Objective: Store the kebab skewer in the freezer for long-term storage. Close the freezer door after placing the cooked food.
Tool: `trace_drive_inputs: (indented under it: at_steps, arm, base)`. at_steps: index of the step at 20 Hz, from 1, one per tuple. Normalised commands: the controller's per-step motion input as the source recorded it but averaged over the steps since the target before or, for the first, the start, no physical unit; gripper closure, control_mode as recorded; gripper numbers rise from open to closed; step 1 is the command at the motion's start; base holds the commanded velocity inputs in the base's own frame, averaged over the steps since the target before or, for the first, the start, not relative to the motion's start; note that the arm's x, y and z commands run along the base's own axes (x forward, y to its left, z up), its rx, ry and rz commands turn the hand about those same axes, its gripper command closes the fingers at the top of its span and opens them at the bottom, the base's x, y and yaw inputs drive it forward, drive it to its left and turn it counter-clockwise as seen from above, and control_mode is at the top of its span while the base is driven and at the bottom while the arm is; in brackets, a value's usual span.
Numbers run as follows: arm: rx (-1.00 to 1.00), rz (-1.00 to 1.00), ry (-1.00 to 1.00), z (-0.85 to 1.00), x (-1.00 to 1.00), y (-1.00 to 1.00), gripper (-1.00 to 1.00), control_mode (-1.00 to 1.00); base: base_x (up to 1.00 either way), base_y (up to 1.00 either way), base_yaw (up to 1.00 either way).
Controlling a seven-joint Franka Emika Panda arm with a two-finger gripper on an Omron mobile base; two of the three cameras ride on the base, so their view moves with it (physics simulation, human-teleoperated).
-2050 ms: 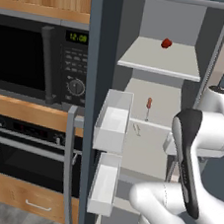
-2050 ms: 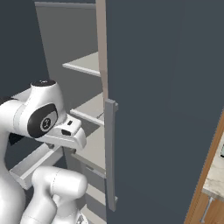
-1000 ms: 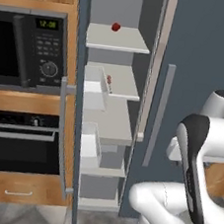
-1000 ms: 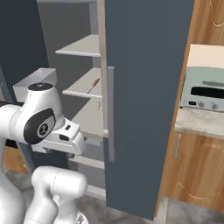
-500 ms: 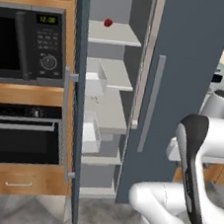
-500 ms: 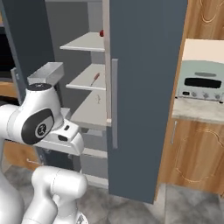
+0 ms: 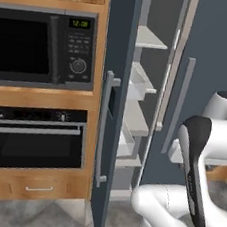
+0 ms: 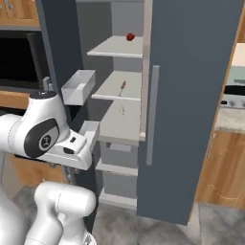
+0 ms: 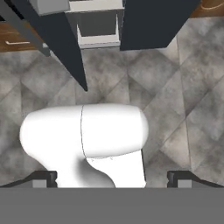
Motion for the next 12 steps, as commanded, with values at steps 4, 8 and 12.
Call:
trace_drive_inputs:
  at_steps: [4, 8, 12]
  arm:
    - [0.00, 0.00, 0.00, 0.00, 0.00, 0.00, -1.00, 1.00]
    - [0.00, 0.00, 0.00, 0.00, 0.00, 0.00, -1.00, 1.00]
    - [0.00, 0.00, 0.00, 0.00, 0.00, 0.00, -1.00, 1.00]
  base:
    - [-0.17, 0.60, -0.01]
    - [-0.23, 0.53, 0.00]
    - [-0.52, 0.12, -0.02]
